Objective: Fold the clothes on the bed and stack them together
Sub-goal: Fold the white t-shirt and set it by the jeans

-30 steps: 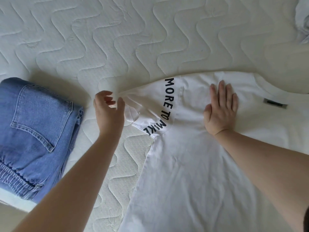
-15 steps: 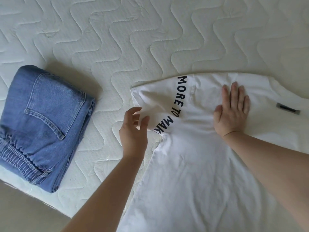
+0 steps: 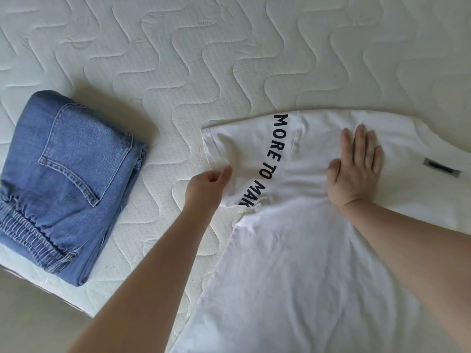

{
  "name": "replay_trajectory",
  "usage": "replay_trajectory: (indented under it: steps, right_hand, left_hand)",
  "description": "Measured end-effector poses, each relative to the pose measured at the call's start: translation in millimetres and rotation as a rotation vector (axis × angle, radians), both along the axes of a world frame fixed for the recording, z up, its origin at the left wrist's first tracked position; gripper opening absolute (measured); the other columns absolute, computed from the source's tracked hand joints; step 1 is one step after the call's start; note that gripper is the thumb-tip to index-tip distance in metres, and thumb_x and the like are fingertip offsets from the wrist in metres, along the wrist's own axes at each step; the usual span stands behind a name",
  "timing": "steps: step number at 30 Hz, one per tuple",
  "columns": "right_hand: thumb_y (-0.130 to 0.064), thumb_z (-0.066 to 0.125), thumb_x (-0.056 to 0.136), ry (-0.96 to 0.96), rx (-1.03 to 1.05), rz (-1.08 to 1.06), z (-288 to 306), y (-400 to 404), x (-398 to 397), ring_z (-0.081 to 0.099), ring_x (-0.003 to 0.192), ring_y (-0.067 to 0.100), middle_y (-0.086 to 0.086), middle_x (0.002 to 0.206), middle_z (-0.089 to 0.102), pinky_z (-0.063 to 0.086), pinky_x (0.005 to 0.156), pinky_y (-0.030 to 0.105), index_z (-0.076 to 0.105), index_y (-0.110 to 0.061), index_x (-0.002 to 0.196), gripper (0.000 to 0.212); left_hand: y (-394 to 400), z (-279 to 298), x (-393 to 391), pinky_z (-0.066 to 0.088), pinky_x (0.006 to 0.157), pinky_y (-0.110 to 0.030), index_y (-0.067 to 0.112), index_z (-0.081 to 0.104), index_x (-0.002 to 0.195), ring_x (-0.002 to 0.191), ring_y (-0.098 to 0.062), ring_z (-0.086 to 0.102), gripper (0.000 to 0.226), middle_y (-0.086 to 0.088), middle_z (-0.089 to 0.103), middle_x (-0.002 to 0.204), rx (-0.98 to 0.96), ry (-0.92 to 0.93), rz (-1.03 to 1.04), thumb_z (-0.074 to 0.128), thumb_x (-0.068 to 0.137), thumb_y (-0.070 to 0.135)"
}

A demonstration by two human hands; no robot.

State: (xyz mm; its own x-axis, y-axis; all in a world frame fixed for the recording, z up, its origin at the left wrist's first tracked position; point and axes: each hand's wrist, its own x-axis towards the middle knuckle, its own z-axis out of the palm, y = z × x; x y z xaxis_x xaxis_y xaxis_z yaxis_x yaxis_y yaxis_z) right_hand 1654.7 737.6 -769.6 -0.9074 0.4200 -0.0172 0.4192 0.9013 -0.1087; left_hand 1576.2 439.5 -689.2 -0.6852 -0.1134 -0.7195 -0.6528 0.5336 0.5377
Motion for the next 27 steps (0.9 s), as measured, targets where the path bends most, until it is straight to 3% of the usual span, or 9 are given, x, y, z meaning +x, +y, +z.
replay_trajectory:
  steps: [2,5,8,11,15,18,20,23,27]
  right_hand:
    - [-0.031,0.029,0.091,0.001,-0.004,0.003,0,0,0,0.008,0.151,0.029,0.009,0.164,0.011,0.006,0.122,0.046,0.017,-0.021,0.156,0.067]
    - [-0.030,0.030,0.091,0.005,-0.002,0.004,0,0,0,0.008,0.151,0.029,0.009,0.164,0.012,0.006,0.122,0.046,0.017,-0.021,0.156,0.067]
    - [-0.030,0.030,0.091,0.006,0.006,0.002,0,0,1,0.008,0.151,0.029,0.009,0.164,0.012,0.006,0.122,0.046,0.017,-0.021,0.156,0.067]
    - [-0.030,0.030,0.091,0.021,0.018,0.007,-1,0,1,0.009,0.151,0.029,0.009,0.164,0.013,0.007,0.122,0.046,0.016,-0.022,0.156,0.067]
    - [-0.030,0.031,0.091,0.035,0.025,0.008,-3,0,1,0.010,0.151,0.029,0.009,0.164,0.014,0.008,0.122,0.047,0.017,-0.022,0.156,0.067]
    - [-0.030,0.031,0.091,0.031,0.027,0.006,-2,0,1,0.010,0.151,0.029,0.009,0.164,0.014,0.008,0.122,0.046,0.017,-0.023,0.156,0.067]
    - [-0.030,0.031,0.091,0.030,0.021,0.007,-1,0,1,0.010,0.151,0.029,0.009,0.164,0.014,0.007,0.122,0.046,0.017,-0.022,0.156,0.067]
    - [-0.030,0.031,0.091,0.037,0.004,0.002,-1,0,0,0.010,0.151,0.029,0.009,0.163,0.014,0.007,0.122,0.046,0.018,-0.022,0.156,0.067]
    - [-0.029,0.032,0.091,0.033,0.010,0.003,-1,0,0,0.009,0.151,0.029,0.009,0.164,0.014,0.006,0.122,0.045,0.018,-0.022,0.156,0.067]
  left_hand:
    - [2,2,-3,0.042,0.066,-0.018,0.023,0.073,0.090,0.078,-0.005,0.064,0.019,0.009,0.072,0.083,0.125,-0.054,0.163,0.074,0.085,0.041]
    - [1,6,3,0.045,0.063,-0.012,0.025,0.070,0.089,0.068,0.004,0.064,0.009,0.013,0.073,0.076,0.166,0.047,0.238,0.075,0.086,0.032]
    - [0,14,19,0.045,0.060,-0.007,0.026,0.065,0.088,0.070,0.004,0.064,0.007,0.013,0.072,0.082,0.104,0.259,0.276,0.070,0.090,0.031]
    - [-1,12,35,0.045,0.061,-0.011,0.028,0.061,0.089,0.076,0.002,0.064,0.009,0.012,0.068,0.078,-0.039,0.237,0.257,0.067,0.092,0.034]
    - [0,6,43,0.050,0.087,-0.032,0.023,0.058,0.110,0.099,-0.015,0.062,0.039,0.011,0.064,0.095,-0.132,0.117,0.159,0.057,0.091,0.056]
    - [1,6,41,0.045,0.099,-0.041,0.021,0.059,0.117,0.110,-0.020,0.054,0.060,0.004,0.060,0.110,-0.174,0.053,0.030,0.054,0.083,0.071]
    - [1,5,39,0.048,0.098,-0.043,0.020,0.066,0.110,0.110,-0.023,0.058,0.048,-0.002,0.063,0.112,-0.113,0.000,0.013,0.063,0.085,0.061]
    - [3,14,36,0.051,0.081,-0.029,0.027,0.070,0.095,0.097,-0.014,0.069,0.015,0.004,0.074,0.098,0.100,-0.004,0.124,0.066,0.090,0.041]
    - [6,22,31,0.059,0.075,-0.030,0.013,0.063,0.108,0.093,-0.017,0.073,0.020,-0.005,0.075,0.100,0.465,-0.050,0.404,0.063,0.095,0.028]
